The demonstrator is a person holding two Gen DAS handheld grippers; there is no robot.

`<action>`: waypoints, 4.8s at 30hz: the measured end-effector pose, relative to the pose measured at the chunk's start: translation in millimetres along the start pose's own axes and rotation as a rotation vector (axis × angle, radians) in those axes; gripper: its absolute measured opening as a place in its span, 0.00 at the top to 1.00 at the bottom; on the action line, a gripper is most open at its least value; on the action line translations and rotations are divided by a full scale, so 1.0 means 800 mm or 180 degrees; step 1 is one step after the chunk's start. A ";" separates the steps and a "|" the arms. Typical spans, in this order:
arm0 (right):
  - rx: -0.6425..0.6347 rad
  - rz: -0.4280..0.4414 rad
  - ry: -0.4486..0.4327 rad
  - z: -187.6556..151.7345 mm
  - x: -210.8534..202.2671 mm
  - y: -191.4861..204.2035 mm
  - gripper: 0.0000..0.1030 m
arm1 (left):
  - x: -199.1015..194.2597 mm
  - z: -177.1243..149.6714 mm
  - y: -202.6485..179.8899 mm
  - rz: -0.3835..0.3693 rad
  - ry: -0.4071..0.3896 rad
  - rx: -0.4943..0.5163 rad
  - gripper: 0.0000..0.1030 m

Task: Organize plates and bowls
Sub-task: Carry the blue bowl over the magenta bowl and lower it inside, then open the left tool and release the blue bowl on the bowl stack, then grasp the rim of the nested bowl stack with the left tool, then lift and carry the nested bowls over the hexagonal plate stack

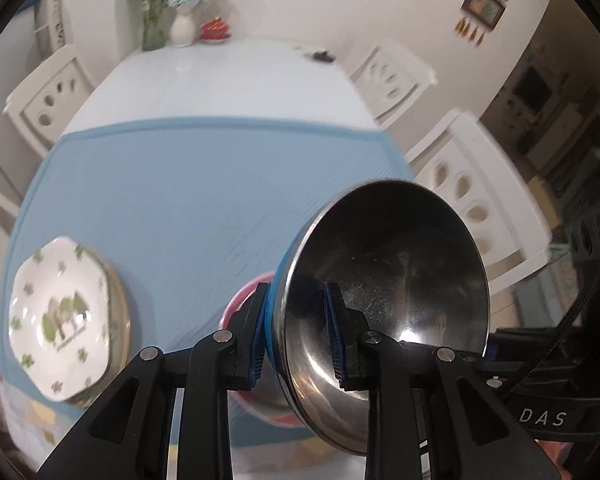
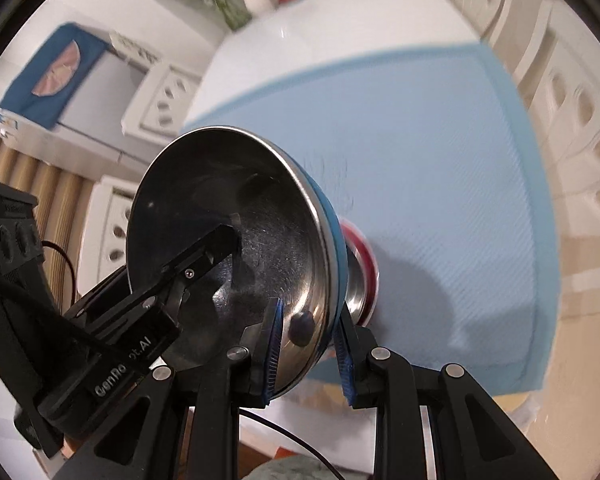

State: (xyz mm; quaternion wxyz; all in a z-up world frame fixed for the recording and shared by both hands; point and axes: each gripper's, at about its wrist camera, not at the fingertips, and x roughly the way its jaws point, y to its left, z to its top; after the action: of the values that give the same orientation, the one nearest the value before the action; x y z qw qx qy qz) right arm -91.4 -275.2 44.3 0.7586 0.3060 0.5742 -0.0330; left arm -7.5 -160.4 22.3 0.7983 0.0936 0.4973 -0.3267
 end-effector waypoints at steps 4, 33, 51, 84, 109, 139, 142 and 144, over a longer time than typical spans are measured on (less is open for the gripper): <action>-0.0090 -0.0098 0.0150 -0.007 0.034 -0.001 0.76 | 0.016 -0.021 -0.002 0.0187 0.0110 0.0107 0.78; -0.0035 -0.0150 0.0253 -0.010 0.071 -0.047 0.74 | 0.049 -0.048 0.056 0.0005 0.0261 -0.0423 0.57; 0.0060 0.0092 -0.0078 -0.009 0.051 -0.073 0.68 | 0.037 -0.061 0.069 -0.0051 0.0240 -0.0585 0.57; -0.0023 0.0280 -0.0319 0.009 0.026 -0.090 0.46 | 0.045 -0.058 0.091 -0.0431 0.0270 -0.1051 0.32; 0.0429 0.0833 0.0224 0.013 0.154 -0.130 0.46 | 0.134 -0.075 0.099 -0.1023 0.0538 -0.1384 0.53; 0.0166 0.0364 -0.0096 0.030 0.126 -0.027 0.48 | 0.051 -0.057 0.112 -0.0741 0.0064 -0.1144 0.55; 0.0196 0.0393 -0.0096 0.032 0.119 -0.005 0.49 | 0.027 -0.053 0.124 -0.0708 0.0003 -0.1188 0.55; 0.0191 0.0429 -0.0097 0.036 0.114 0.015 0.49 | 0.005 -0.050 0.135 -0.0678 -0.0060 -0.1215 0.55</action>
State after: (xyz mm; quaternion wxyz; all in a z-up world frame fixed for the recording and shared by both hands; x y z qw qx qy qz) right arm -31.5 -252.2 -27.2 0.7582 0.3661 0.5395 -0.0036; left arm 31.1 -60.1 -19.9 0.7671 -0.1154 0.5497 -0.3099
